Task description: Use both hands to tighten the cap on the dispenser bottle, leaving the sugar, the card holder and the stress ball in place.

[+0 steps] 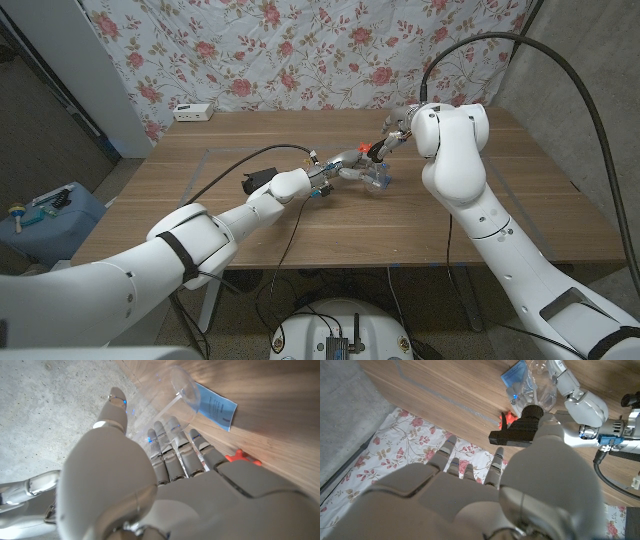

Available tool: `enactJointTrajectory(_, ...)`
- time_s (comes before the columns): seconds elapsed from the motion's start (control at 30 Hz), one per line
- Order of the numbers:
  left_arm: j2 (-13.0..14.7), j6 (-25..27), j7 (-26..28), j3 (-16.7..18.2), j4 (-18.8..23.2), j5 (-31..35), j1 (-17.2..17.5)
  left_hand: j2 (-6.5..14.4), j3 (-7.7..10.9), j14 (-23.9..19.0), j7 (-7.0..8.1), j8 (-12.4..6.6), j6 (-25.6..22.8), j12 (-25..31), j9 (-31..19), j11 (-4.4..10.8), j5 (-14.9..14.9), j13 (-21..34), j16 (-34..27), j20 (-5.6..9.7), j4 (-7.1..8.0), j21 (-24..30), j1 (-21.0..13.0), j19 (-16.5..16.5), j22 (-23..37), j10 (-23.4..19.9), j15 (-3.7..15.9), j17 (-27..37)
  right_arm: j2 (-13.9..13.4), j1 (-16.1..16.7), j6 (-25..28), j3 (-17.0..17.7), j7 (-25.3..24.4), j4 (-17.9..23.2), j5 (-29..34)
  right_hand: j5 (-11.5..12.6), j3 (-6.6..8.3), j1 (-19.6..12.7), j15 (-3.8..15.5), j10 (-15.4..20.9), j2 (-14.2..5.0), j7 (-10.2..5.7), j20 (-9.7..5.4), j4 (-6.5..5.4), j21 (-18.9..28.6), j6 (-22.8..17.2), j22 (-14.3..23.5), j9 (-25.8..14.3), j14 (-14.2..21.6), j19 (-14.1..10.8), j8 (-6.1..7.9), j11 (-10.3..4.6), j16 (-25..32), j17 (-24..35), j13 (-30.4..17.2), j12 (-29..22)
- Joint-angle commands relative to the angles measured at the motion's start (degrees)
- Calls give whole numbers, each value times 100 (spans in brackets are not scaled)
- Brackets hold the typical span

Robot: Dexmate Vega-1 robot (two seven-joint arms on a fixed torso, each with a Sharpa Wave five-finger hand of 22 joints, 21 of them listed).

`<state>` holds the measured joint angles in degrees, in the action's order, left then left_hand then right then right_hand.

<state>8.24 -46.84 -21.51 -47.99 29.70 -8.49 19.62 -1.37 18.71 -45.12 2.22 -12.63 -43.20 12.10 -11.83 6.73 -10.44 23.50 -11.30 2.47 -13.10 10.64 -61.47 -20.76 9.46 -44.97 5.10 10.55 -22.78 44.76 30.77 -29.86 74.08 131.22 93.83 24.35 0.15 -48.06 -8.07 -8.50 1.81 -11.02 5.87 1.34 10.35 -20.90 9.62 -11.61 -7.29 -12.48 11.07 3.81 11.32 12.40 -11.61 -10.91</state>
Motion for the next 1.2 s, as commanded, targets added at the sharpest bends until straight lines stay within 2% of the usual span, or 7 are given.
enactJointTrajectory(0.03,20,32,53,-16,102,35,25,642,423,-67,118,-36,-498,18,-33,-2,-39,28,-43,362,412,5,220,-17,9,-52,413,14,157,206,-11,-6,-242,-131,171,-17,-61,85,23,103,18,64,-13,-15,47,-151,2,-36,85,-83,99,0,58,9,-10,-61)
enactJointTrajectory(0.47,11,64,7,-23,115,26,16,642,423,-64,129,-36,-501,16,-33,7,-40,27,-42,361,412,6,216,-19,9,-52,407,14,241,299,-47,-13,-374,-203,345,-20,-106,189,59,289,31,58,-41,-48,72,-546,1,-57,214,-186,263,-15,106,2,-8,-123)
enactJointTrajectory(0.93,-105,-2,-44,-32,-162,-9,-88,640,424,-64,131,-36,-502,18,-33,7,-39,29,-39,360,413,7,217,-23,9,-58,417,12,317,305,-86,-27,-609,-361,493,-4,-109,181,147,501,24,31,-92,-25,94,-950,1,-67,381,-334,408,-53,151,-10,-3,-171)
enactJointTrajectory(1.2,-127,-1,-36,-37,-218,-17,-106,640,423,-64,124,-35,-499,14,-33,5,-39,30,-39,359,415,7,220,-24,9,-49,414,12,339,321,-53,-41,-747,-413,544,2,-124,220,191,737,8,96,-120,-32,100,-1487,0,-63,496,-454,591,-93,171,-17,2,-215)
